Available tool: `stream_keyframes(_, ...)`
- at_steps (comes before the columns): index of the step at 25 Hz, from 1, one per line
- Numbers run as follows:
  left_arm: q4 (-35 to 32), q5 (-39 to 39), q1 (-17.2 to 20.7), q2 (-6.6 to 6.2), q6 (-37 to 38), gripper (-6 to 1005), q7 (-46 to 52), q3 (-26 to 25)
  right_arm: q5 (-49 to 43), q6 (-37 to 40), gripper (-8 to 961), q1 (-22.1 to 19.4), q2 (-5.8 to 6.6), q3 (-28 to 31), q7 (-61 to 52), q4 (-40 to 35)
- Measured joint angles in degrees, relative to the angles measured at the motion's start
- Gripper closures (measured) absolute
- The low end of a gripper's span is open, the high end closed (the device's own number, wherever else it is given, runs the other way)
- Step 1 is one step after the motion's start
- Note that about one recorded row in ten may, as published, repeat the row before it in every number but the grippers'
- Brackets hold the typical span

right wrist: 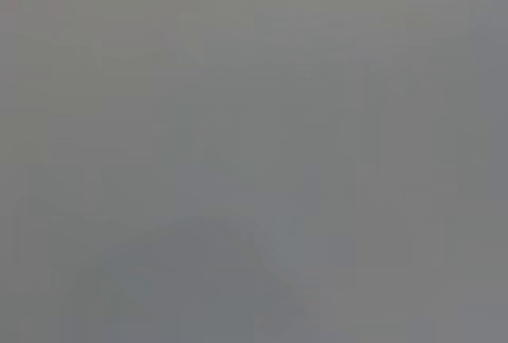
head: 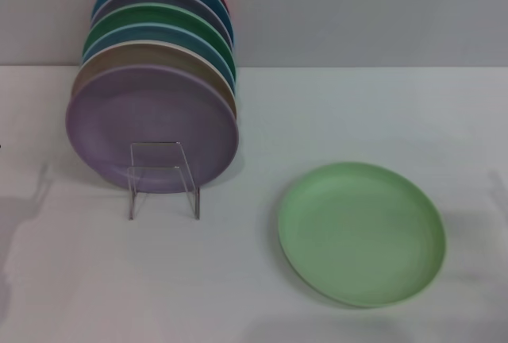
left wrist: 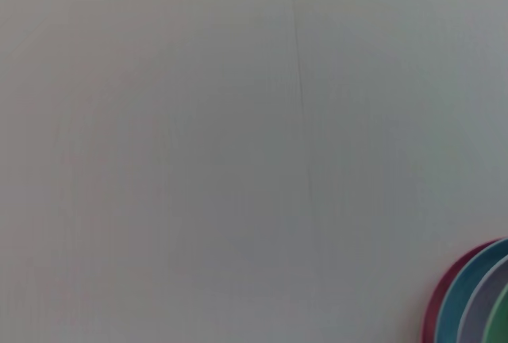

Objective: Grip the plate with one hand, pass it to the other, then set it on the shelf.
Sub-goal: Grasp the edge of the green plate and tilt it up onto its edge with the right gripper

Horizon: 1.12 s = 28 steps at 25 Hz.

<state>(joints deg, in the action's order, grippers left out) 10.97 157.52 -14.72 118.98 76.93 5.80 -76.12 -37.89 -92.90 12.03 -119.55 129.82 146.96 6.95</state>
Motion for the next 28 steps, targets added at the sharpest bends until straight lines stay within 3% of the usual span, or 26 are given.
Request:
stream_keyframes(9,-0.1,0.0,-0.3,0.02,0.0,153,0.0,0.0,-0.7,2.7,129,2.2,0.45,-1.4,-3.5,3.9)
stream_keyframes(10,-0.1,0.0,-0.3,0.03,0.0,153,0.0,0.0,-3.6,9.2,129,2.2,0.53,-2.9,-10.4,10.1)
stream_keyframes(11,-0.1,0.0,-0.3,0.03,0.0,153,0.0,0.0,-3.6,9.2,129,2.2,0.53,-2.9,-10.4,10.1)
stream_keyframes(12,-0.2,0.0,-0.5,0.02,-0.1,153,0.0,0.0,-8.8,18.1,130,1.9,0.52,-4.9,-18.0,19.4)
stream_keyframes(13,-0.2,0.0,-0.5,0.02,-0.1,153,0.0,0.0,-8.8,18.1,130,1.9,0.52,-4.9,-18.0,19.4)
stream_keyframes(14,-0.2,0.0,-0.7,0.03,-0.1,153,0.0,0.0,-11.5,22.1,130,1.7,0.5,-6.3,-21.6,24.4)
stream_keyframes(16,-0.2,0.0,-1.0,0.03,-0.1,153,0.0,0.0,-20.2,31.7,131,1.3,0.5,-10.0,-32.8,36.2)
stream_keyframes(17,-0.3,0.0,-1.3,0.01,-0.2,153,0.0,0.0,-30.2,37.7,131,1.3,0.77,-13.0,-46.5,46.7)
stream_keyframes(18,-0.3,0.0,-1.3,0.01,-0.2,153,0.0,0.0,-30.2,37.7,131,1.3,0.77,-13.0,-46.5,46.7)
stream_keyframes(21,-0.2,0.0,-1.8,0.02,-0.7,154,0.0,0.0,-52.3,41.0,132,2.9,1.06,-15.0,-71.0,59.6)
stream_keyframes(22,-0.1,0.0,-1.9,0.02,-1.0,154,0.0,0.0,-68.3,39.0,132,4.6,0.99,-15.7,-85.9,67.0)
stream_keyframes(23,0.0,0.0,-2.0,0.02,-1.3,154,0.0,0.0,-68.3,39.0,132,4.6,0.99,-15.7,-85.9,67.0)
stream_keyframes(26,-0.1,-0.1,-2.5,0.02,-1.8,154,0.0,0.0,-85.8,32.6,133,7.0,0.87,-17.4,-99.2,73.5)
stream_keyframes(27,-0.1,0.0,-2.7,0.01,-1.9,154,0.0,0.0,-92.5,27.3,133,8.7,0.99,-17.4,-105.1,75.4)
stream_keyframes(28,0.0,0.0,-2.8,0.0,-1.9,154,0.0,0.0,-94.3,24.9,136,9.5,1.15,-17.0,-107.7,75.7)
